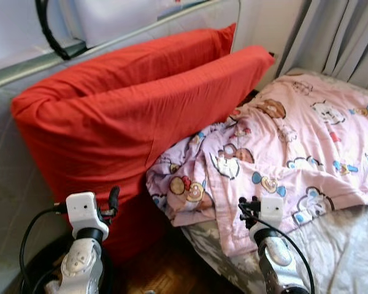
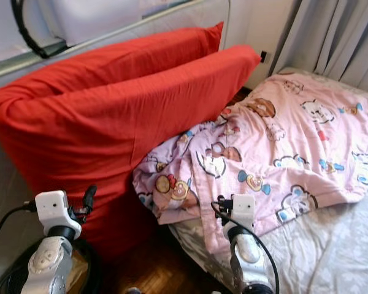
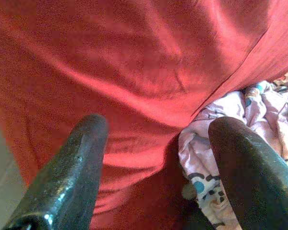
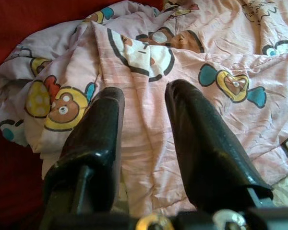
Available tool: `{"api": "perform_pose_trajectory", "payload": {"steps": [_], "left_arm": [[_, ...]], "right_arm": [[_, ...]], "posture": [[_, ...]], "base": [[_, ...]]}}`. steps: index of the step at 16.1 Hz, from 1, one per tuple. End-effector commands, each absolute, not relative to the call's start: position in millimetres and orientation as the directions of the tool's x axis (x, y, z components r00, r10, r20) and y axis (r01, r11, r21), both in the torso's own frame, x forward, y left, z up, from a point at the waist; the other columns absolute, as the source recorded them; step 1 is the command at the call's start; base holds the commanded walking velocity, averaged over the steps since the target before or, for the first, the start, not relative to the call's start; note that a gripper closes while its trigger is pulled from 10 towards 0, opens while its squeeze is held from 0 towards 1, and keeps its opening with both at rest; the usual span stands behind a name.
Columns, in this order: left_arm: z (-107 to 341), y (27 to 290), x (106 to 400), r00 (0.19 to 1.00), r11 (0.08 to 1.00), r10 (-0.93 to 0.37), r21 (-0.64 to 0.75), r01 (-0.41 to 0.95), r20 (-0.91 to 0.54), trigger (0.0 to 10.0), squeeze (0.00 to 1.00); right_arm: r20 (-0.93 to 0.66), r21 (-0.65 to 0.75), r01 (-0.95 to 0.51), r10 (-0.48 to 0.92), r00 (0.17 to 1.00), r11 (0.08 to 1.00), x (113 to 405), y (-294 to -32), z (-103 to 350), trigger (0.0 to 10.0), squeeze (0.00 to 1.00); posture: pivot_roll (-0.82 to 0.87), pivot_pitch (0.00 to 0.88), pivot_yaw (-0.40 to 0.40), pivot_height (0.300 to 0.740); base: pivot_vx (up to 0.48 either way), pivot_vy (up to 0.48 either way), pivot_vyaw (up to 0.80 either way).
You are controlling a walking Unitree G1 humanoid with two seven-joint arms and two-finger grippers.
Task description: Clean up the room
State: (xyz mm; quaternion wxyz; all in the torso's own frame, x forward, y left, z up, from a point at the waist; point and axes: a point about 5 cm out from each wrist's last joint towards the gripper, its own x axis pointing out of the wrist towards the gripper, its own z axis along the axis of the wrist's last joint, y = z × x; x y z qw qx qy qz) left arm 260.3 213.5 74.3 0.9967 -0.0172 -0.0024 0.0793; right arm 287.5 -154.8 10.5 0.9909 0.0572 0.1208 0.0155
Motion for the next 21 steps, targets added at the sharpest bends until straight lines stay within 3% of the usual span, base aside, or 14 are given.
{"api": "perform_pose_trajectory", "payload": {"steps": [1,6,21], "left_arm": [[75.5,212.6,258.9,0.987,0.987,0.158,-0.033,-0.158,0.001,10.0,0.0],[76.2,213.6,258.4,0.988,0.987,0.156,-0.031,-0.156,0.0,10.0,0.0],[78.0,212.6,258.1,0.99,0.99,0.139,-0.021,-0.139,-0.005,10.0,0.0]], "right_arm": [[-0.239,0.114,-0.015,0.042,0.97,0.993,286.9,-155.5,10.3,10.0,0.0],[-0.246,0.12,-0.022,0.051,0.968,0.993,286.4,-152.5,9.2,10.0,0.0],[-0.261,0.119,-0.034,0.064,0.963,0.992,282.5,-148.6,5.3,10.0,0.0]], "posture": [[0.04,0.091,-0.008,0.675],[0.05,0.093,-0.005,0.646],[0.06,0.098,0.007,0.646]], "base": [[0.0,0.0,0.0],[0.0,0.0,0.0],[0.0,0.0,0.03]]}}
